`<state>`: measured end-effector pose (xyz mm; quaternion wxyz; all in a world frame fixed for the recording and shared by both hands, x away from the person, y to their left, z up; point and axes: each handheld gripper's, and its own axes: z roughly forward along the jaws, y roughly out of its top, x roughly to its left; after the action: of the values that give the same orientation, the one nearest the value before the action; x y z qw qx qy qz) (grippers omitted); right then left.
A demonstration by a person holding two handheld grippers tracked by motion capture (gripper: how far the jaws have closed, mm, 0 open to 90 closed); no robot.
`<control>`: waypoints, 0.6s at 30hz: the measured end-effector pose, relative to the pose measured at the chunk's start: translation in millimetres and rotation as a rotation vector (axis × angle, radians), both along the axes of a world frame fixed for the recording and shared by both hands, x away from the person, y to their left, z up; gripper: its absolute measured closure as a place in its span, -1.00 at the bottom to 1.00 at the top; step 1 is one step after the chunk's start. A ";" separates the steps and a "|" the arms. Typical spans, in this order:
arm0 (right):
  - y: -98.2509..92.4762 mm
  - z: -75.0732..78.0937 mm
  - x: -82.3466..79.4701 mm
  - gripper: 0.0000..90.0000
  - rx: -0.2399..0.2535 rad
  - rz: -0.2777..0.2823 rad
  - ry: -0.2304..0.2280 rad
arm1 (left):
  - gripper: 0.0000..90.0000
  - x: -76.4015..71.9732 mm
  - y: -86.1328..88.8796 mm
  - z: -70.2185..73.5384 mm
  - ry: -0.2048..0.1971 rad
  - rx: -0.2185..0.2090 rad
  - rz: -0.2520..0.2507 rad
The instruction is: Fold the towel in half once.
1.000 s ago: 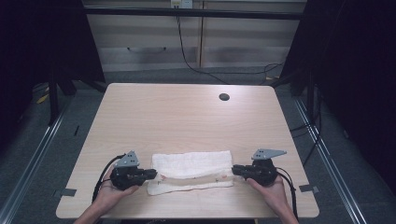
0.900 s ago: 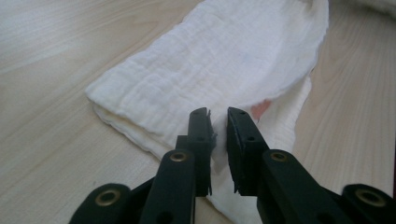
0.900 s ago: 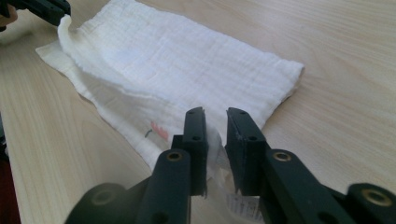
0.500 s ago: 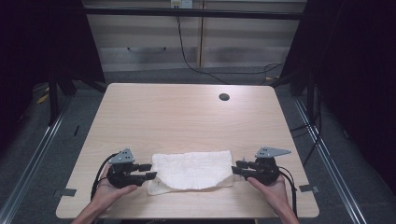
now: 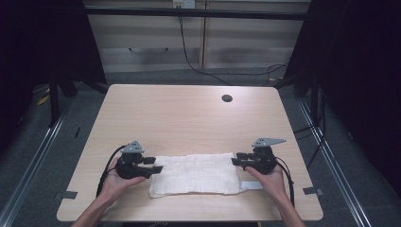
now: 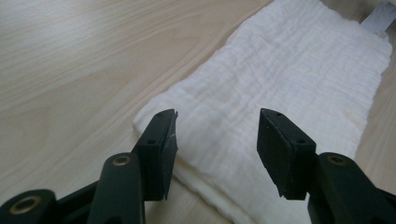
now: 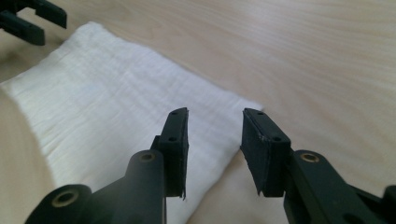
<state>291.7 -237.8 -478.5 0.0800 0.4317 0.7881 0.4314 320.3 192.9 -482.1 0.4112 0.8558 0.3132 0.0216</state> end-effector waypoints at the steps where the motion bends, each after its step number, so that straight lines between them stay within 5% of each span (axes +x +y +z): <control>1: 1.2 -0.3 7.4 0.43 -0.016 0.001 0.002 | 0.08 2.1 -2.6 -0.9 -0.009 0.004 0.000; 6: 7.4 -6.0 30.2 0.45 -0.045 0.009 0.012 | 0.22 7.8 -7.0 -14.7 0.005 0.038 -0.006; 18: 12.2 -26.8 44.0 0.42 -0.064 0.028 0.040 | 0.35 0.6 -5.7 -20.6 -0.086 0.056 -0.035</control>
<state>335.7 -225.7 -505.3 0.0718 0.4267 0.8088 0.3984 320.9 187.2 -502.7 0.4003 0.8706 0.2795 0.0598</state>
